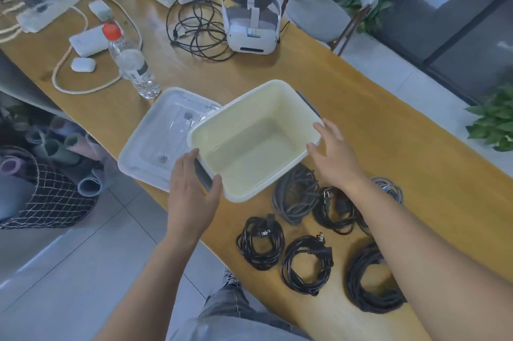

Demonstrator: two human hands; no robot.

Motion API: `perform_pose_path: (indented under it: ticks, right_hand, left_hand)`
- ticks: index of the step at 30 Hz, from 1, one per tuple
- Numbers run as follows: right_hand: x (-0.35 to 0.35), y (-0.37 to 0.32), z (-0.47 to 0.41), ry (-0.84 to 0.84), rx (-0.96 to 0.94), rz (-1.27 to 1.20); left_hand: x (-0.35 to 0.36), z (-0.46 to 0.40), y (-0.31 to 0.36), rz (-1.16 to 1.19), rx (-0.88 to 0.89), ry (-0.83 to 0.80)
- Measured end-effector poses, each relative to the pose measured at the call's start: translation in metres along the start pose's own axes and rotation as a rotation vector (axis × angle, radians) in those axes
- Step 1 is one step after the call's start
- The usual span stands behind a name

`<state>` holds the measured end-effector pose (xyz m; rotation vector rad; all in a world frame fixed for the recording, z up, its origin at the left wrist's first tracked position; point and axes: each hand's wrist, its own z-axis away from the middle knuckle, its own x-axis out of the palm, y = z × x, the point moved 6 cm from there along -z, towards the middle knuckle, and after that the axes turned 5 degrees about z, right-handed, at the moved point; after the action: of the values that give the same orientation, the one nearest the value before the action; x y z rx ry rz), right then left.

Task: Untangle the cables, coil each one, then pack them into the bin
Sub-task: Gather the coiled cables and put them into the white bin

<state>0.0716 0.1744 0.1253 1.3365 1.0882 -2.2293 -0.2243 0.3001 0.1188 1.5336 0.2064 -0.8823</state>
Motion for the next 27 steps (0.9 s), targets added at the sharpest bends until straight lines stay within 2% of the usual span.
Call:
perform_pose_path:
  ticks: [9, 15, 23, 27]
  right_hand:
    - [-0.039, 0.058, -0.012, 0.105, 0.165, -0.01]
    - [-0.07, 0.127, -0.009, 0.147, 0.313, -0.089]
    - [-0.112, 0.225, 0.028, 0.25, 0.533, -0.19]
    - [-0.123, 0.276, 0.07, 0.235, 0.672, -0.227]
  left_hand:
    - [0.053, -0.066, 0.059, -0.019, 0.127, -0.16]
    - [0.114, -0.099, 0.11, -0.061, 0.208, -0.284]
    - [0.222, -0.093, 0.192, -0.165, 0.375, -0.565]
    - [0.278, -0.072, 0.22, -0.2, 0.477, -0.73]
